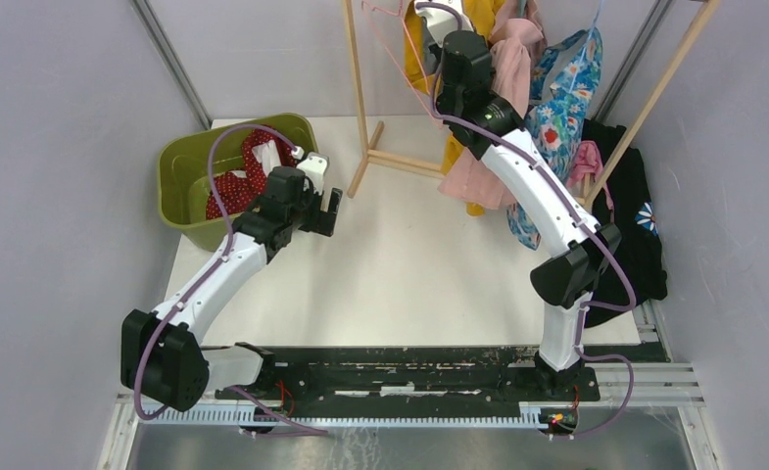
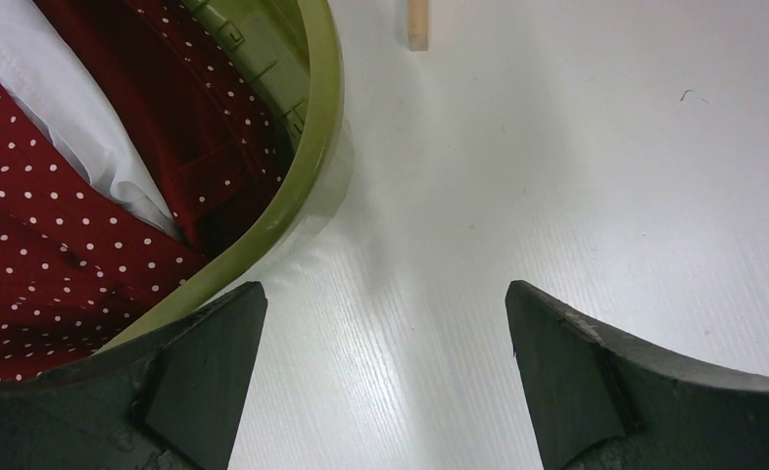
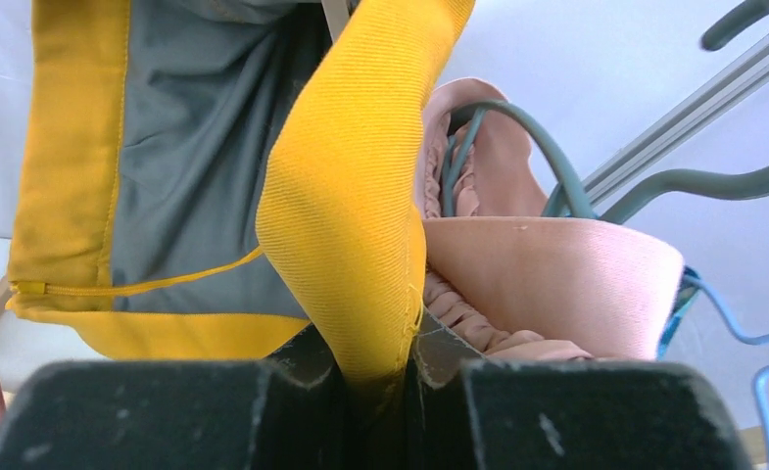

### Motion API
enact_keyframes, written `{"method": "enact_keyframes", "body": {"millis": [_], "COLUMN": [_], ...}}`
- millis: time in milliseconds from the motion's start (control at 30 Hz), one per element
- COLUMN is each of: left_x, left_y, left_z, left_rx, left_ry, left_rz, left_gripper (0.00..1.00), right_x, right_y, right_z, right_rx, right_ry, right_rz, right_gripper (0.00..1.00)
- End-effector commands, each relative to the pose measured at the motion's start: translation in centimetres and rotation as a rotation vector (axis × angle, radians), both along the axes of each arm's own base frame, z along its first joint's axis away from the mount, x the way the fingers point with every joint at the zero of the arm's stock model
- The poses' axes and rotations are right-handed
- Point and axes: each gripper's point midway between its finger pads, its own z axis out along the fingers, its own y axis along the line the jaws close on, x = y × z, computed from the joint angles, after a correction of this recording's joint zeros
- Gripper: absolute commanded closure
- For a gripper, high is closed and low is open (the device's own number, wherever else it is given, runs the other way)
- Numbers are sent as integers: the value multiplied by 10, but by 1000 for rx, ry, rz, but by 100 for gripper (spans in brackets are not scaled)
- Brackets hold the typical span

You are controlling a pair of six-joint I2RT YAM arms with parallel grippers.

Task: Remove the skirt from the hanger
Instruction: Pick up the hanger from the clothesline.

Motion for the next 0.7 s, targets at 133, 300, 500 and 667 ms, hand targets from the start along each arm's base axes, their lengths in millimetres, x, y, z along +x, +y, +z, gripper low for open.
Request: {"method": "enact_keyframes", "body": {"millis": [133,300,500,667], "left_x": [8,6,6,6], "left_y": [-5,-3,-5,-5], "left_z": [14,11,12,11], "left_rx": [-1,1,-6,-8], "left_ry": [-45,-41,-44,-43], "left_rz": [-24,-22,-27,-28], "left_gripper": [1,1,1,1], "right_x": [-42,-31,-27,-34], "right_y": [-28,-29,-29,-33], "right_z": [132,111,107,122], "right_rx": [20,-104,-141,-212], "right_ry": [-396,-367,-373,-418], "right_rz": [-41,-101,-140,-171], "right_gripper": [99,99,99,99]}}
